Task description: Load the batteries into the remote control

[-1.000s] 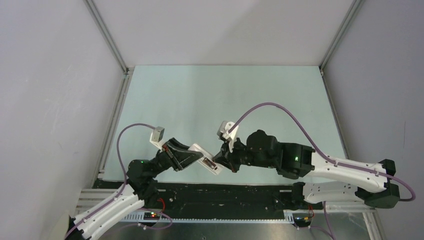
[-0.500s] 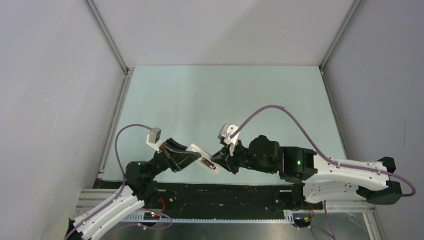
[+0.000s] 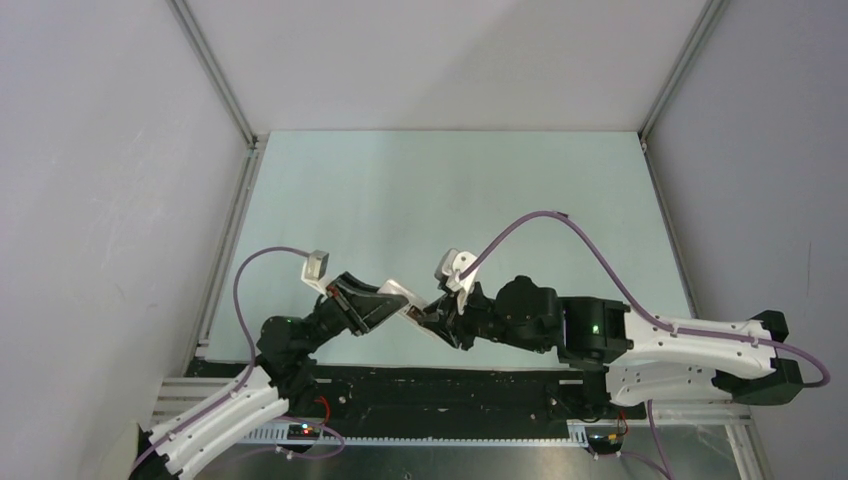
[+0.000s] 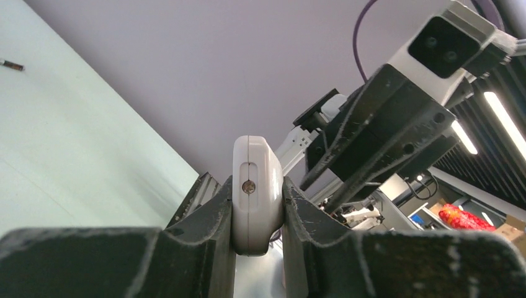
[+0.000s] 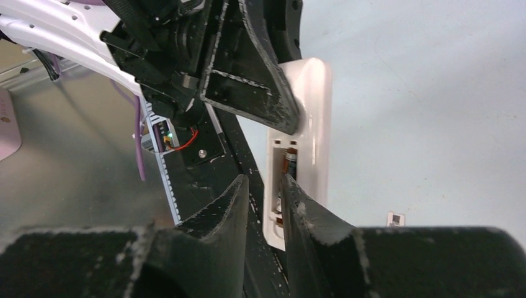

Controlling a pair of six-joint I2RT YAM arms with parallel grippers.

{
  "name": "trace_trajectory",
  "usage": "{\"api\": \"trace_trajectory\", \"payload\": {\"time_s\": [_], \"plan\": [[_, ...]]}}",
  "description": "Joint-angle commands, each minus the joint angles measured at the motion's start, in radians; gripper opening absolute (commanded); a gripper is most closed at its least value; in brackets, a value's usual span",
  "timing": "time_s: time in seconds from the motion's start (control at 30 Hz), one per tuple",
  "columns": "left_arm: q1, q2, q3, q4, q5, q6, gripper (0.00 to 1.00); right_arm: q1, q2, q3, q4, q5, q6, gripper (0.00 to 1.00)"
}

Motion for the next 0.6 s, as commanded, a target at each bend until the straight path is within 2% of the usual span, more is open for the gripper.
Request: {"api": "trace_trajectory", "payload": {"time_s": [0.0, 0.33, 0.57], "plan": [[-0.005, 0.026, 0.028, 0.015, -0.034, -0.019, 0.00, 0.017, 0.028, 0.014, 0.058, 0.006, 0.036, 0.30], [-0.004, 0.035, 0.031, -0.036, -0.047, -0.020, 0.00, 0.024, 0.112, 0.014, 0.065, 0.093, 0.121, 0.30], [-0.005, 0.016, 0.033, -0.074, -0.059, -0.011, 0.00, 0.014, 0.128, 0.014, 0.011, 0.154, 0.166, 0.29]]}}
